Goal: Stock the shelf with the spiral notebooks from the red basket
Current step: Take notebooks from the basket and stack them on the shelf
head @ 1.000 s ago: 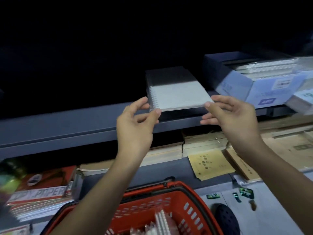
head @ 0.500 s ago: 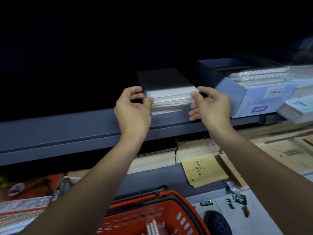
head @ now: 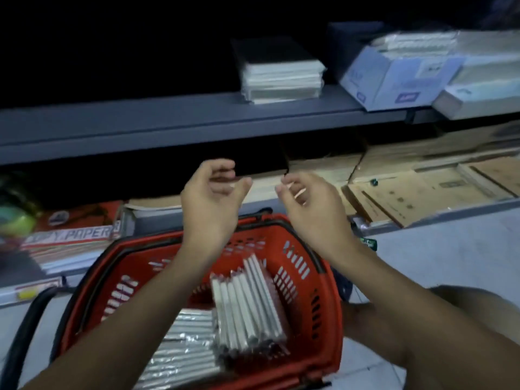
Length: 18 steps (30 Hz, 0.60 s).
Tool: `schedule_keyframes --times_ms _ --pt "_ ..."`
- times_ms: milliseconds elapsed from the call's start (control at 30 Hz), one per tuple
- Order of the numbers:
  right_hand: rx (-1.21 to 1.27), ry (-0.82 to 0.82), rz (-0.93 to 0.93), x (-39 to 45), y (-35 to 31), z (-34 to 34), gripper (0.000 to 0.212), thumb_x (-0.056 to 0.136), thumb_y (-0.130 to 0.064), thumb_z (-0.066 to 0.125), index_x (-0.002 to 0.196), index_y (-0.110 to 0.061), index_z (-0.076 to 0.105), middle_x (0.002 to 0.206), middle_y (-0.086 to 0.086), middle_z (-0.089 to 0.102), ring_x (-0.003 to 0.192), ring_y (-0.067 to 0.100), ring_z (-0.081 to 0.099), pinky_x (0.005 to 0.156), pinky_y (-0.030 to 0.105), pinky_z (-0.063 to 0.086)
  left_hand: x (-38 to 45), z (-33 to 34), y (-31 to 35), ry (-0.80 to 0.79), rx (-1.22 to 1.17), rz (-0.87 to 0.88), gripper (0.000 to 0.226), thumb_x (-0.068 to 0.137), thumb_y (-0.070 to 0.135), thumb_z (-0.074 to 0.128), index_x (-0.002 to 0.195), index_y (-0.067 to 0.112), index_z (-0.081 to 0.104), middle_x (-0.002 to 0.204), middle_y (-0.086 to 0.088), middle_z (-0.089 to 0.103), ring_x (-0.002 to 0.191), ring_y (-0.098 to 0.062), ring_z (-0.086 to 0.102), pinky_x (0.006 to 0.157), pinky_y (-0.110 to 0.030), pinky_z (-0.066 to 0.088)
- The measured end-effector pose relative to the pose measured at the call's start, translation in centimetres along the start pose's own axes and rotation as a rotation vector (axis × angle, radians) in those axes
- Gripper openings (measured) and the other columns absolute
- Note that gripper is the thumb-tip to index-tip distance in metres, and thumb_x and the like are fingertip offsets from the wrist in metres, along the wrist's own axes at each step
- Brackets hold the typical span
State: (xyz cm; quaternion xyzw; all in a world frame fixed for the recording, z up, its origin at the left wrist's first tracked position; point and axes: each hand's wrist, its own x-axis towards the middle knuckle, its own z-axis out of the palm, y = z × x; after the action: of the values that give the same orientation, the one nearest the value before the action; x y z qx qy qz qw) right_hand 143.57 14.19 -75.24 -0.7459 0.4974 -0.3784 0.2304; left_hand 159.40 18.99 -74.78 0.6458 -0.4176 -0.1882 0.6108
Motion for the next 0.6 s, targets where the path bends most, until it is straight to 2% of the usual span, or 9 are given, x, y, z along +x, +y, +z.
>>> schedule_keyframes --times_ms 100,167,267,367,400,467,500,533,600 --pt "-0.143 -0.377 0.186 -4.4 2.7 3.0 0.015 0.096 -0.025 0.06 0.083 -0.019 0.065 0.074 0.0 0.065 0.07 0.018 0.062 0.065 0.032 0.049 -5.6 -0.9 -4.5 -0.119 0.033 -0.14 0.029 0.081 0.007 0.081 0.099 0.02 0.062 0.087 0.007 0.064 0.059 0.003 0.059 0.061 -0.011 0.048" --pt "-0.216 -0.56 0.303 -6.8 4.5 5.1 0.027 0.095 -0.024 0.06 0.068 -0.019 0.055 0.067 0.002 0.058 0.071 0.024 0.06 0.068 0.033 0.048 -8.3 -1.3 -7.6 -0.18 0.068 -0.242 0.031 0.08 0.007 0.082 0.094 0.027 0.063 0.086 0.005 0.066 0.067 -0.009 0.065 0.066 -0.018 0.054" --pt "-0.214 -0.704 0.519 -9.4 6.7 7.3 0.028 0.094 -0.027 0.06 0.075 -0.008 0.064 0.077 0.011 0.065 0.078 0.026 0.06 0.068 0.03 0.047 -10.9 -2.0 -11.0 -0.2 0.107 -0.339 0.038 0.078 0.006 0.083 0.087 0.035 0.061 0.085 0.003 0.067 0.074 -0.017 0.065 0.072 -0.025 0.051" --pt "-0.141 -0.751 0.715 -11.5 8.9 8.8 0.021 0.092 -0.023 0.06 0.075 -0.01 0.062 0.071 0.006 0.057 0.075 0.024 0.057 0.065 0.028 0.042 -12.8 -2.4 -13.4 -0.239 0.143 -0.391 0.038 0.08 0.005 0.082 0.086 0.036 0.061 0.09 0.0 0.067 0.078 -0.018 0.066 0.067 -0.01 0.047" --pt "-0.085 -0.737 0.791 -11.9 9.5 9.2 0.018 0.092 -0.023 0.062 0.089 -0.006 0.067 0.079 0.008 0.062 0.08 0.025 0.059 0.068 0.03 0.045 -13.2 -2.4 -14.1 -0.241 0.153 -0.41 0.038 0.08 0.005 0.082 0.086 0.036 0.061 0.089 0.002 0.067 0.076 -0.019 0.065 0.064 -0.008 0.046" --pt "0.036 -0.706 0.954 -12.3 10.3 9.8 0.037 0.091 -0.028 0.068 0.119 -0.005 0.064 0.109 0.011 0.068 0.101 0.028 0.064 0.077 0.036 0.05 -13.5 -2.4 -14.9 -0.255 0.154 -0.458 0.034 0.08 0.008 0.082 0.086 0.035 0.061 0.087 0.006 0.065 0.075 -0.017 0.065 0.064 -0.009 0.047" --pt "0.076 -0.704 1.001 -12.4 10.4 10.1 0.045 0.09 -0.031 0.071 0.127 -0.007 0.061 0.12 0.011 0.066 0.11 0.029 0.063 0.08 0.038 0.05 -13.5 -2.4 -15.2 -0.267 0.16 -0.484 0.031 0.081 0.009 0.082 0.086 0.033 0.062 0.087 0.008 0.065 0.076 -0.015 0.064 0.066 -0.011 0.048" --pt "0.094 -0.706 1.014 -12.5 10.7 10.3 0.05 0.088 -0.032 0.074 0.13 -0.009 0.059 0.124 0.01 0.066 0.114 0.029 0.062 0.082 0.039 0.05 -13.5 -2.3 -15.3 -0.286 0.167 -0.5 0.028 0.081 0.01 0.082 0.088 0.03 0.063 0.087 0.01 0.065 0.078 -0.012 0.064 0.068 -0.012 0.049" --pt "0.062 -0.718 0.945 -12.4 10.9 10.6 0.047 0.087 -0.032 0.076 0.126 -0.007 0.064 0.116 0.009 0.069 0.104 0.024 0.065 0.08 0.035 0.051 -13.6 -2.2 -15.7 -0.32 0.166 -0.519 0.024 0.082 0.01 0.081 0.09 0.026 0.065 0.087 0.011 0.066 0.081 -0.008 0.064 0.073 -0.012 0.049"
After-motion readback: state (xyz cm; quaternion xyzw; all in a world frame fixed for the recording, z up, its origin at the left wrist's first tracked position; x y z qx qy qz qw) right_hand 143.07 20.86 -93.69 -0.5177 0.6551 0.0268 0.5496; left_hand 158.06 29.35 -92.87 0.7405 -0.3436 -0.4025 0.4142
